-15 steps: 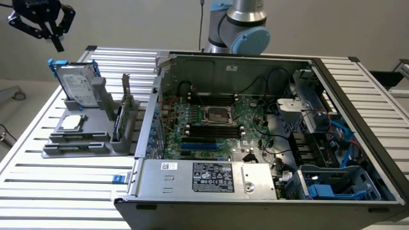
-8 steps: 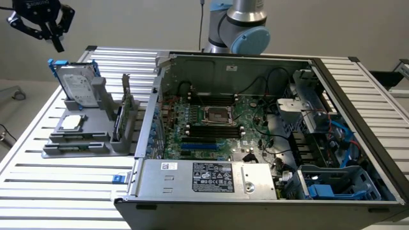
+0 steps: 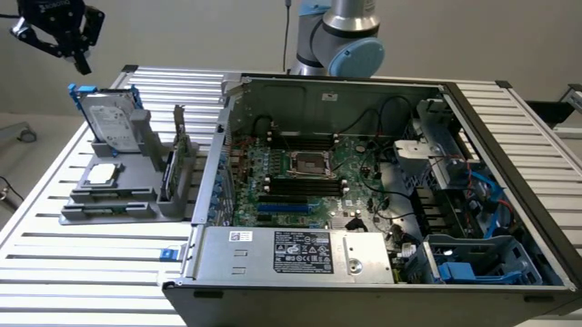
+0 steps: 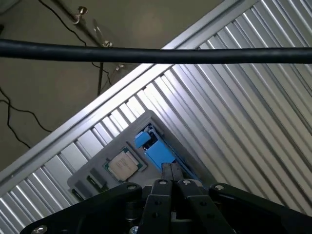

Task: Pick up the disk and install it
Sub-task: 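Pick up the disk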

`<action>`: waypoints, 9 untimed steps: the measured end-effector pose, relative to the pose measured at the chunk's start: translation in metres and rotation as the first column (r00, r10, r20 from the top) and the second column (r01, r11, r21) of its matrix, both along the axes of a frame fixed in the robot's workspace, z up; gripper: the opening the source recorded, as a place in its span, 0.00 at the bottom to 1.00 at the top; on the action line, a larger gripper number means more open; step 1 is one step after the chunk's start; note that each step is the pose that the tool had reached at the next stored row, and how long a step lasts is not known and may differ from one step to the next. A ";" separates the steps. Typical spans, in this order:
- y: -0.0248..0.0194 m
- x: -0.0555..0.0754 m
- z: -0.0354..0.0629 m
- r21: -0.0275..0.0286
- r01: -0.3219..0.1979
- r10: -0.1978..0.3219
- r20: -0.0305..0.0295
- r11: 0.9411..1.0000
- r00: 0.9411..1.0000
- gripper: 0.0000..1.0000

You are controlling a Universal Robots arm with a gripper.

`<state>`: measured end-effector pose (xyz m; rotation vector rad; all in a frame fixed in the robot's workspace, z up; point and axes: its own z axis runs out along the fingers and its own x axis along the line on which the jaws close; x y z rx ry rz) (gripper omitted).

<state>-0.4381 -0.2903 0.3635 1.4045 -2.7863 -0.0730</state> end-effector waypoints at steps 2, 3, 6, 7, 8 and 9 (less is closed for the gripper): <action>0.0000 0.000 0.0000 0.000 -0.035 0.035 0.000 0.999 0.999 0.11; 0.0000 0.000 0.0000 0.000 -0.053 0.053 0.000 0.999 0.999 0.11; 0.0000 0.000 0.0000 0.000 -0.108 0.108 0.000 0.994 0.994 0.11; 0.0000 0.000 0.0000 0.000 -0.127 0.127 0.000 0.992 0.992 0.11; 0.0000 0.000 0.0000 0.000 -0.144 0.144 0.000 0.990 0.990 0.11; 0.0000 0.000 0.0000 0.000 -0.162 0.162 0.000 0.987 0.987 0.11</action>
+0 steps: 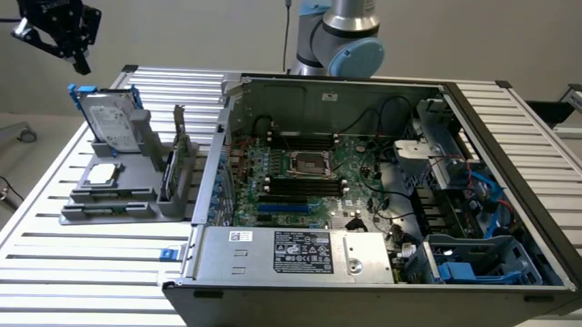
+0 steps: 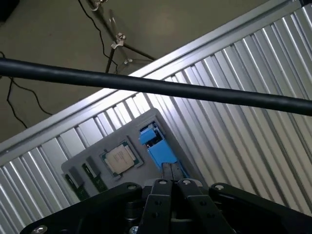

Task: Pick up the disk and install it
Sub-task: 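Pick up the disk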

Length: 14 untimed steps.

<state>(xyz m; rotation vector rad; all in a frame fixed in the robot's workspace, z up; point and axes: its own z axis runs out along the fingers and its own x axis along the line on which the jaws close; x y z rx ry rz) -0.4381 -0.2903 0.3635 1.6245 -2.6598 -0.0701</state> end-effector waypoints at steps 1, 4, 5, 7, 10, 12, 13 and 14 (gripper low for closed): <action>0.0000 0.000 -0.0001 0.000 -0.019 0.019 0.000 1.000 1.000 0.11; 0.0000 0.000 -0.0001 0.000 -0.073 0.073 0.000 0.997 0.997 0.11; 0.0000 0.000 0.0000 0.000 -0.091 0.091 0.000 0.996 0.996 0.11; 0.0000 0.000 0.0000 0.000 -0.127 0.127 0.000 0.992 0.992 0.11; 0.0000 0.000 0.0000 0.000 -0.181 0.181 0.000 0.984 0.984 0.11; 0.0000 0.000 0.0000 0.000 -0.216 0.216 0.000 0.976 0.976 0.11; 0.0000 0.000 -0.0001 0.000 -0.235 0.235 0.000 0.972 0.972 0.11; 0.0000 0.000 0.0000 0.000 -0.252 0.252 0.000 0.968 0.968 0.11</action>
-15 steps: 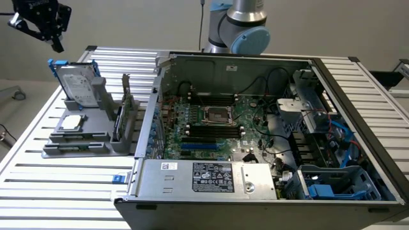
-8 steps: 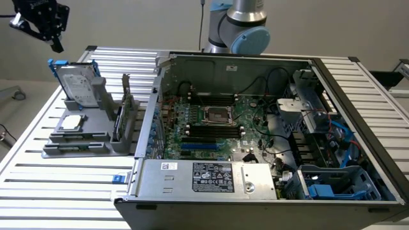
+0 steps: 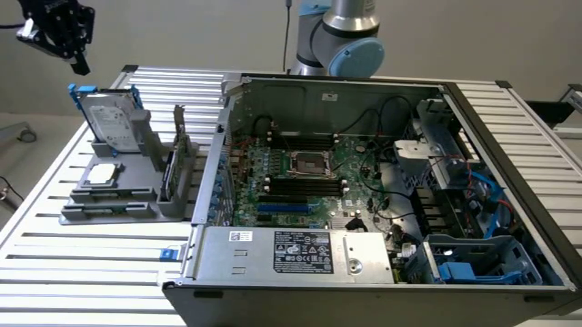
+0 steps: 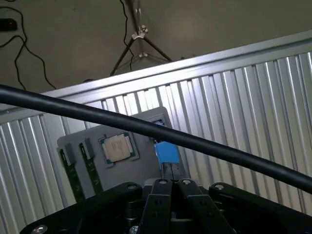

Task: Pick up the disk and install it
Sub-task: 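Pick up the disk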

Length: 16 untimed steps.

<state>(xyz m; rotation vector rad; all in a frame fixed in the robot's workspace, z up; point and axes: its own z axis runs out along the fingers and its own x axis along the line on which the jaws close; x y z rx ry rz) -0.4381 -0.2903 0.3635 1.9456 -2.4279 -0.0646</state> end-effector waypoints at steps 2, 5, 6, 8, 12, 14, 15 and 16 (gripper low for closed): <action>0.0000 0.000 0.0000 0.000 -0.036 0.036 0.000 0.999 0.999 0.11; 0.0000 0.000 0.0000 0.000 -0.091 0.091 0.000 0.996 0.996 0.11; 0.0000 0.000 0.0000 0.000 -0.109 0.109 0.000 0.994 0.994 0.11; 0.0000 0.000 0.0000 0.000 -0.145 0.145 0.000 0.989 0.989 0.11; 0.0000 0.000 -0.0001 0.000 -0.216 0.216 0.000 0.976 0.976 0.11; 0.0000 0.000 0.0000 0.000 -0.252 0.252 0.000 0.968 0.968 0.11; 0.0000 0.000 0.0000 0.000 -0.270 0.270 0.000 0.963 0.963 0.11; 0.0000 0.000 0.0000 0.000 -0.287 0.287 0.000 0.958 0.958 0.11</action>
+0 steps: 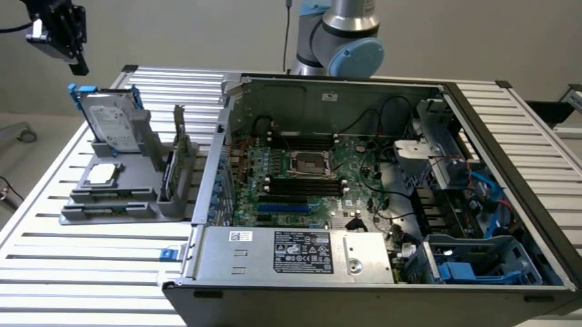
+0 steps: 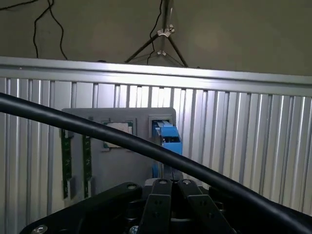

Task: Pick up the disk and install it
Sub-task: 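Pick up the disk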

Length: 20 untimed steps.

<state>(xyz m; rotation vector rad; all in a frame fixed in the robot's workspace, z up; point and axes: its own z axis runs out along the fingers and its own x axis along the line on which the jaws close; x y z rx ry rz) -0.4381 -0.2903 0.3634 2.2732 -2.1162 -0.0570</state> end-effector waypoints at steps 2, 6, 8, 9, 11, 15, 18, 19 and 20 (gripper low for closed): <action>0.0000 0.000 0.0000 0.000 -0.035 0.035 0.000 0.999 0.999 0.11; 0.0000 -0.002 0.0001 0.000 -0.061 0.061 0.000 0.998 0.998 0.17; 0.0000 -0.003 0.0000 0.000 -0.063 0.063 0.000 0.998 0.998 0.24; 0.0001 -0.004 -0.0001 0.000 -0.064 0.064 0.000 0.998 0.998 0.30; 0.0001 -0.005 -0.0013 0.000 -0.064 0.064 0.000 0.998 0.998 0.36; 0.0001 -0.008 -0.0077 0.000 -0.065 0.065 0.005 0.998 0.998 0.48; 0.0009 -0.011 -0.0132 -0.001 -0.068 0.068 0.009 0.998 0.998 0.48; 0.0020 -0.012 -0.0151 -0.001 -0.070 0.070 0.010 0.998 0.998 0.48; 0.0033 -0.012 -0.0168 -0.001 -0.071 0.071 0.011 0.997 0.997 0.48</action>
